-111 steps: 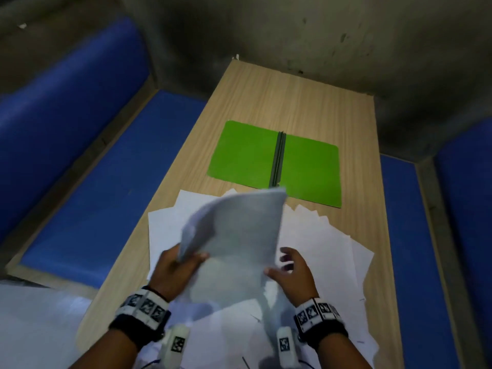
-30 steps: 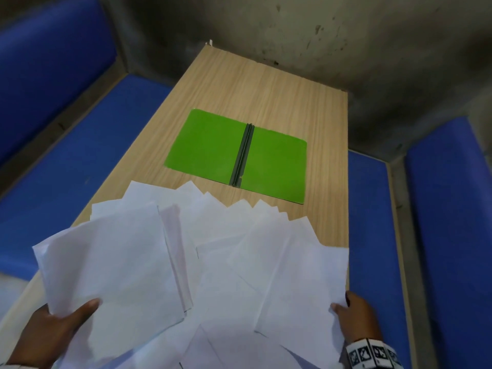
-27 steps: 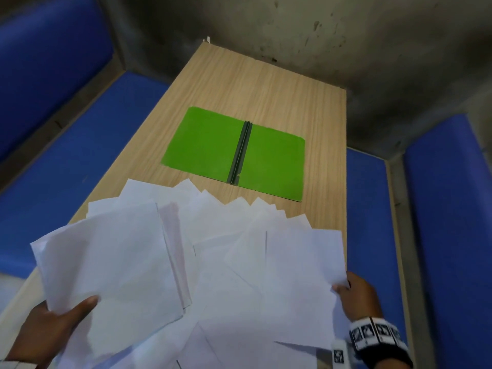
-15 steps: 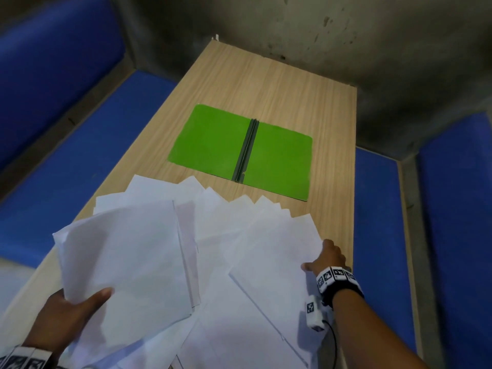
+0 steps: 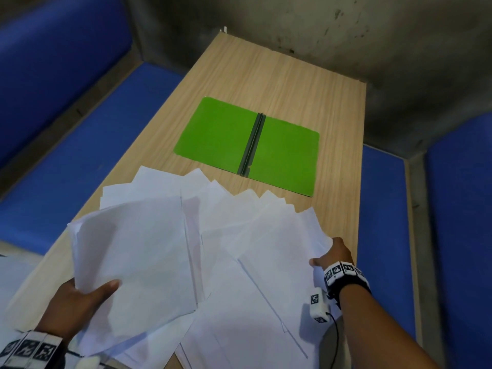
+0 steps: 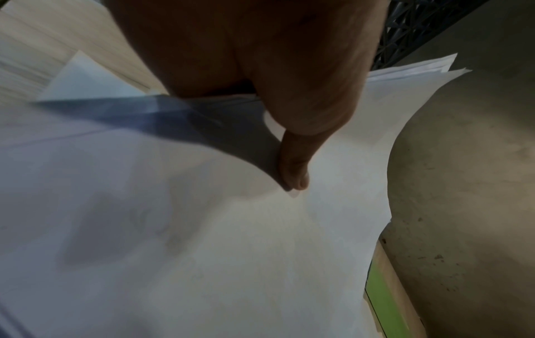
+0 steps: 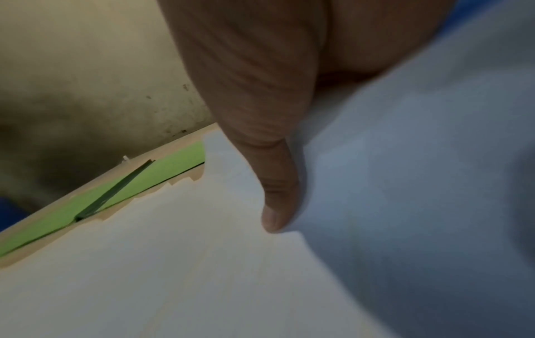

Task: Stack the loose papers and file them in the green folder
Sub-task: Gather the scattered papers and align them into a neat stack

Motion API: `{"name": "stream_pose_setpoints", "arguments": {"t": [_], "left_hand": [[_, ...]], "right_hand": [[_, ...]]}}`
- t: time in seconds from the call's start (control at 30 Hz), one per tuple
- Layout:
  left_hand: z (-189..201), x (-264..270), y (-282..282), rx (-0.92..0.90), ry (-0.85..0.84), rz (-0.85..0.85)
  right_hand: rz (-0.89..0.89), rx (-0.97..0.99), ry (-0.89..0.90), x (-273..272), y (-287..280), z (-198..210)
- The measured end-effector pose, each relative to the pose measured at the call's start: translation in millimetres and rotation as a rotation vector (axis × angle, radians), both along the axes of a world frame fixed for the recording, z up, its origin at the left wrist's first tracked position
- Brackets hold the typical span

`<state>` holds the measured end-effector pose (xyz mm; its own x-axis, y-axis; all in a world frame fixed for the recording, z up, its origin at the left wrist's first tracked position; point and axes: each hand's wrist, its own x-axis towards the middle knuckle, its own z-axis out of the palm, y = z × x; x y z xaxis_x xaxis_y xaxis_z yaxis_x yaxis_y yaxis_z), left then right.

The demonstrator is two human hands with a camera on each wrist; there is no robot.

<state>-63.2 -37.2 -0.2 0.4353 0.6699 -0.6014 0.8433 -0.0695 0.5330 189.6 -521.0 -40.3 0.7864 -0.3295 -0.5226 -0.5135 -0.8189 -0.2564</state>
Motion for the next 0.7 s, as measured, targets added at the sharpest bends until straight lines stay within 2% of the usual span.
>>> {"name": "stream_pose_setpoints", "arguments": {"t": [0.17,0.33,0.43,0.57,0.7], "left_hand": [[4.6,2.7,1.1,-0.012,-0.024,-0.023],[6.2,7.0,-0.6,-0.012,-0.054,-0.053],[9.1,7.5,-2.0,-0.019,-0.076,-0.081],[5.7,7.2,1.9,-0.022,-0.082,-0.102],[4.8,6.2,2.6,-0.024,-0.060,-0.133]], "right_hand": [[0.078,-0.040,-0.042,-12.7,-1.0,9.9],[0.006,-0.087,-0.098,-35.3,-15.6,23.5],[-0.102,0.016,-0.178,-53.7,-35.0,33.4],[-0.296,0.173,-0.109,-96.4,-42.6,52.3],[-0.283,0.284,-0.106,-152.1,-16.8,47.9]]}}
